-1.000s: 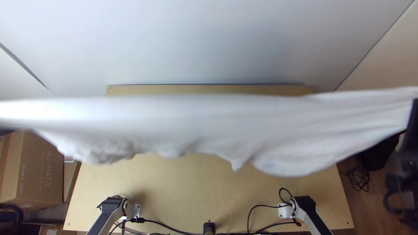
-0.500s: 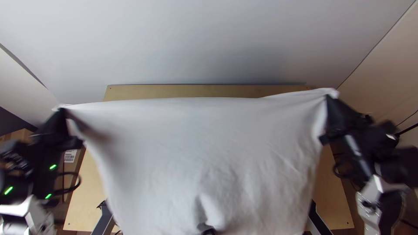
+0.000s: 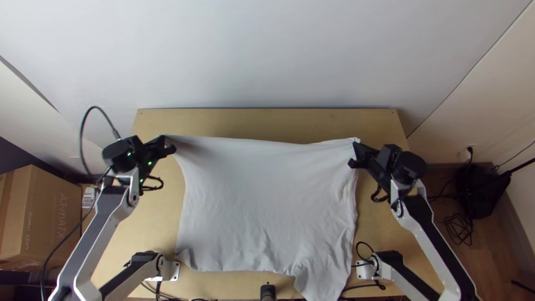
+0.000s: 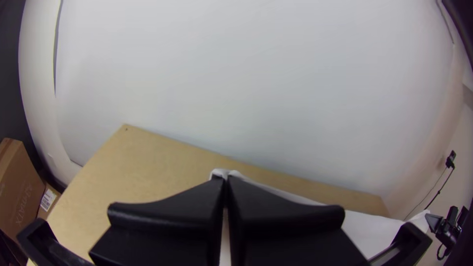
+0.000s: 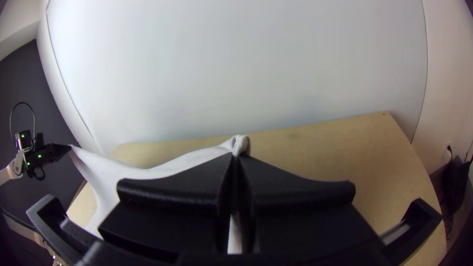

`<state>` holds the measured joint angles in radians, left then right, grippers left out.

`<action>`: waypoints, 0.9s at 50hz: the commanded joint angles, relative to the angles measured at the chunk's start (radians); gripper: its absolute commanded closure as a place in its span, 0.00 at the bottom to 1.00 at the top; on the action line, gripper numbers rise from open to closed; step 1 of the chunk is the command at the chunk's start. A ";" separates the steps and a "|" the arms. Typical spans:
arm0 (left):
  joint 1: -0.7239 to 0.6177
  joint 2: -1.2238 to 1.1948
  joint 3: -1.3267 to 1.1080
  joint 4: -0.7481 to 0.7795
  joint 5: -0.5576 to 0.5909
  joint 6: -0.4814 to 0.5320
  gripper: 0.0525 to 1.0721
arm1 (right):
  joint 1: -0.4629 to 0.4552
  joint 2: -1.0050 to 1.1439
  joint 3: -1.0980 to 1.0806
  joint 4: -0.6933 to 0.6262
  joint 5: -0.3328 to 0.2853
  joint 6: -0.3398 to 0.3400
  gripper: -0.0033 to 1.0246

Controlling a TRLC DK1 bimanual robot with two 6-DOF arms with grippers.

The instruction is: Fold the t-shirt

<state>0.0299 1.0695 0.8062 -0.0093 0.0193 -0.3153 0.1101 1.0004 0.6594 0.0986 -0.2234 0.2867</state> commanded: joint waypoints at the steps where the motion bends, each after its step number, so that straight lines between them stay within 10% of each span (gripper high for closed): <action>1: 0.013 0.164 0.008 0.111 0.001 -0.019 0.98 | -0.035 0.153 0.017 0.092 0.021 0.023 0.98; 45: 0.059 1.084 0.757 0.103 0.059 -0.045 0.98 | -0.061 1.052 0.660 0.164 0.081 0.008 0.98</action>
<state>0.0597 2.0827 1.4601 0.1158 0.0902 -0.3416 0.0689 1.9911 1.2438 0.2466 -0.1833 0.2878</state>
